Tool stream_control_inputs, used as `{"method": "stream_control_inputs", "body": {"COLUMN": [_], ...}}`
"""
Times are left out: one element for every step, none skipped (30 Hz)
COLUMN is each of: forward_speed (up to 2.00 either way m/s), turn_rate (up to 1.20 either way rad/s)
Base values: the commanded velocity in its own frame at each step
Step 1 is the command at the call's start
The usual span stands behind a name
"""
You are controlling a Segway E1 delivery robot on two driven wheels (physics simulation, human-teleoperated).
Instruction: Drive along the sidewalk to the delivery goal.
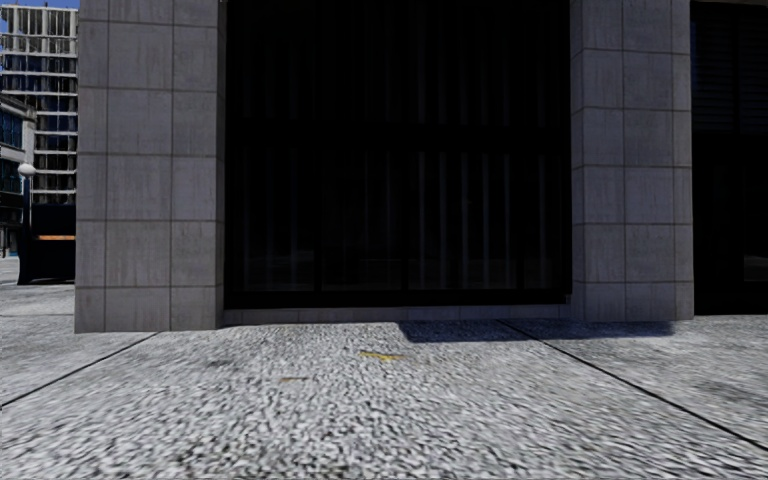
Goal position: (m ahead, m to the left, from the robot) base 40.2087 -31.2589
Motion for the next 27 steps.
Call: {"method": "stream_control_inputs", "body": {"forward_speed": [1.35, 1.35, 1.35, 1.35, 1.35, 1.35, 1.35, 1.35, 1.35, 1.35, 1.35, 1.35, 1.35, 1.35, 1.35, 1.35, 1.35, 1.35, 1.35, 1.35, 1.35, 1.35, 1.35, 1.35, 1.35, 1.35, 1.35], "turn_rate": [-0.63, -0.63, -0.63, -0.63, -0.64, -0.64, -0.64, -0.65, -0.67, -0.69, -0.69, -0.71, -0.72, -0.73, -0.73, -0.73, -0.73, -0.74, -0.74, -0.74, -0.74, -0.74, -0.74, -0.74, -0.75, -0.77, -0.77]}}
